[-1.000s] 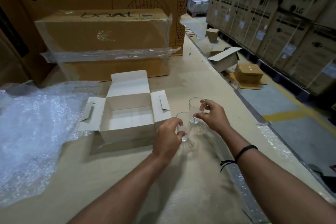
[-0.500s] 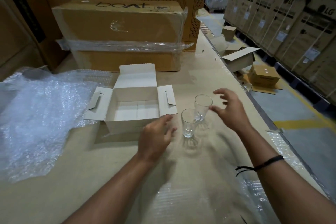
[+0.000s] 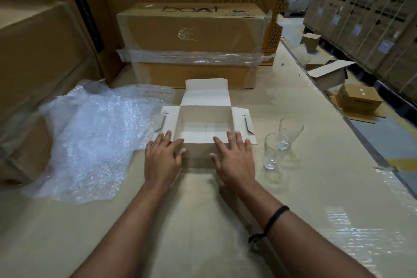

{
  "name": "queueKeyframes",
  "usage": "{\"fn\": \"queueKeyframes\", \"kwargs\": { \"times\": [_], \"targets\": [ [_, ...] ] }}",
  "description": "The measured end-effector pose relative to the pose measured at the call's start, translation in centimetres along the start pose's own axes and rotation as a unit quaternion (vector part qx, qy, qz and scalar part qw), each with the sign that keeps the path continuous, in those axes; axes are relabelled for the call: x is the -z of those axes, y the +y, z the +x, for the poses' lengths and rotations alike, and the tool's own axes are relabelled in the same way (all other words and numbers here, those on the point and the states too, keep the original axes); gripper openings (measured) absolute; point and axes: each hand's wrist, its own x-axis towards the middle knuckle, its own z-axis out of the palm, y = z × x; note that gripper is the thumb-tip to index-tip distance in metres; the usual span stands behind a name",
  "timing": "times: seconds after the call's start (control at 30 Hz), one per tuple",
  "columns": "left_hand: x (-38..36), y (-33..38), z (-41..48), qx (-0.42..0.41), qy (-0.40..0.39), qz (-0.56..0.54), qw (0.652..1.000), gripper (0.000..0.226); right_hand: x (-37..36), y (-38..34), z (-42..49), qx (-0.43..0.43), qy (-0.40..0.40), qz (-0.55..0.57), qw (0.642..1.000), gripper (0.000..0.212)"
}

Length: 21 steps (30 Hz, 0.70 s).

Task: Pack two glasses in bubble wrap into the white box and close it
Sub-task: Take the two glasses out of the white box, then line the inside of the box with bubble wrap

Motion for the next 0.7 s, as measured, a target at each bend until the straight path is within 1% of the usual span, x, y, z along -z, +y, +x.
{"fn": "queueKeyframes", "kwargs": {
  "times": [0.1, 0.17, 0.23, 0.27, 0.3, 0.33, 0.37, 0.4, 0.47, 0.5, 0.57, 0.63, 0.7],
  "targets": [
    [0.4, -0.4, 0.6, 0.001, -0.014, -0.006, 1.000, 0.030, -0.4, -0.1, 0.3, 0.008, -0.007, -0.008, 1.000, 0.055],
    [1.0, -0.5, 0.8, -0.015, -0.017, -0.018, 1.000, 0.034, -0.5, 0.2, 0.4, 0.007, 0.008, -0.015, 1.000, 0.055],
    [2.0, -1.3, 0.7, -0.039, 0.016, -0.043, 0.998, 0.038, -0.4, -0.2, -0.1, 0.031, 0.076, -0.009, 0.997, 0.053],
    [2.7, -2.3, 0.7, -0.040, 0.046, -0.047, 0.997, 0.038, -0.5, -0.7, -0.5, 0.062, 0.120, 0.012, 0.991, 0.049],
    [3.5, -3.4, 0.8, -0.029, 0.075, -0.045, 0.996, 0.037, -0.7, -1.0, -1.0, 0.098, 0.154, 0.042, 0.982, 0.044],
    [4.3, -4.9, 1.1, -0.006, 0.095, -0.035, 0.995, 0.037, -1.0, -1.7, -1.5, 0.126, 0.157, 0.075, 0.977, 0.039],
    [5.1, -6.7, 1.4, 0.024, 0.098, -0.015, 0.995, 0.039, -1.5, -2.4, -1.9, 0.139, 0.131, 0.100, 0.977, 0.038],
    [6.0, -8.5, 1.8, 0.056, 0.086, 0.015, 0.995, 0.044, -2.0, -3.0, -2.2, 0.135, 0.086, 0.108, 0.981, 0.038],
    [7.2, -11.7, 2.6, 0.116, 0.034, 0.071, 0.990, 0.054, -3.3, -3.7, -2.5, 0.104, 0.013, 0.091, 0.990, 0.042],
    [7.5, -12.8, 2.9, 0.141, 0.007, 0.073, 0.987, 0.055, -3.8, -3.7, -2.6, 0.088, -0.005, 0.083, 0.993, 0.043],
    [7.9, -14.3, 3.5, 0.172, -0.021, 0.041, 0.984, 0.042, -4.4, -3.8, -2.6, 0.068, -0.010, 0.082, 0.994, 0.042],
    [8.1, -15.0, 3.7, 0.177, 0.010, 0.008, 0.984, 0.023, -4.5, -3.7, -2.5, 0.063, -0.004, 0.075, 0.995, 0.042],
    [8.3, -15.4, 3.6, 0.168, 0.082, -0.056, 0.981, 0.014, -4.6, -3.7, -2.5, 0.058, -0.005, 0.067, 0.996, 0.046]
  ]
}}
